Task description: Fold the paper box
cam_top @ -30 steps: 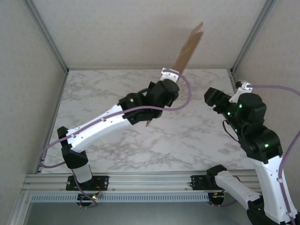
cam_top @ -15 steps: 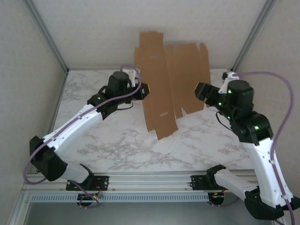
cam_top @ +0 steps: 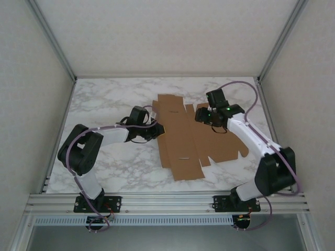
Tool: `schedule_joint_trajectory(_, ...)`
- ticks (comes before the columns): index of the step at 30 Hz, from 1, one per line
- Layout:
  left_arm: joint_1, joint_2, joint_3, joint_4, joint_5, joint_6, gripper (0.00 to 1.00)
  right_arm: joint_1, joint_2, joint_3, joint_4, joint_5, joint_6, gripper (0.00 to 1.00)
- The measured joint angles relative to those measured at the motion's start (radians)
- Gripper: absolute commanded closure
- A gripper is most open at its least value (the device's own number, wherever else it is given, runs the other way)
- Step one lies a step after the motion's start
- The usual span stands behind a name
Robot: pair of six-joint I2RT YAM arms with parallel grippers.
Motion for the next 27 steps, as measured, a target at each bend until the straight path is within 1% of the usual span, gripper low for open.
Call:
schedule_joint_trajectory(2,0.005,0.001,0.019,-0.022,-0.013,0.021,0.87,0.0,0.044,-0.007,0.014,0.001,-0.006,0.55)
schedule_joint_trajectory(5,0.007,0.006,0.041,-0.061,-0.034,0.056,0.85,0.0,0.087,-0.021,0.027,0.002,-0.019,0.58)
schedule_joint_trajectory(10,0.027,0.013,0.045,-0.109,-0.058,0.098,0.82,0.0,0.13,-0.058,0.055,0.05,-0.041,0.6)
schedule_joint_trajectory(12,0.037,0.017,0.05,-0.13,-0.066,0.113,0.81,0.0,0.15,-0.068,0.055,0.074,-0.044,0.59)
schedule_joint_trajectory(14,0.044,0.027,0.063,-0.147,-0.07,0.128,0.77,0.0,0.176,-0.072,0.055,0.104,-0.047,0.54)
schedule_joint_trajectory(16,0.048,0.04,0.075,-0.158,-0.075,0.142,0.76,0.0,0.202,-0.072,0.055,0.134,-0.05,0.52)
schedule_joint_trajectory(17,0.05,0.046,0.078,-0.16,-0.079,0.147,0.76,0.0,0.216,-0.072,0.054,0.149,-0.051,0.51)
schedule_joint_trajectory(20,0.058,0.062,0.089,-0.18,-0.09,0.162,0.77,0.0,0.25,-0.074,0.051,0.178,-0.052,0.51)
schedule_joint_trajectory(23,0.063,0.077,0.103,-0.196,-0.1,0.172,0.78,-0.001,0.254,-0.092,0.05,0.184,-0.052,0.55)
schedule_joint_trajectory(27,0.064,0.08,0.106,-0.204,-0.123,0.188,0.82,-0.001,0.254,-0.109,0.051,0.176,-0.053,0.67)
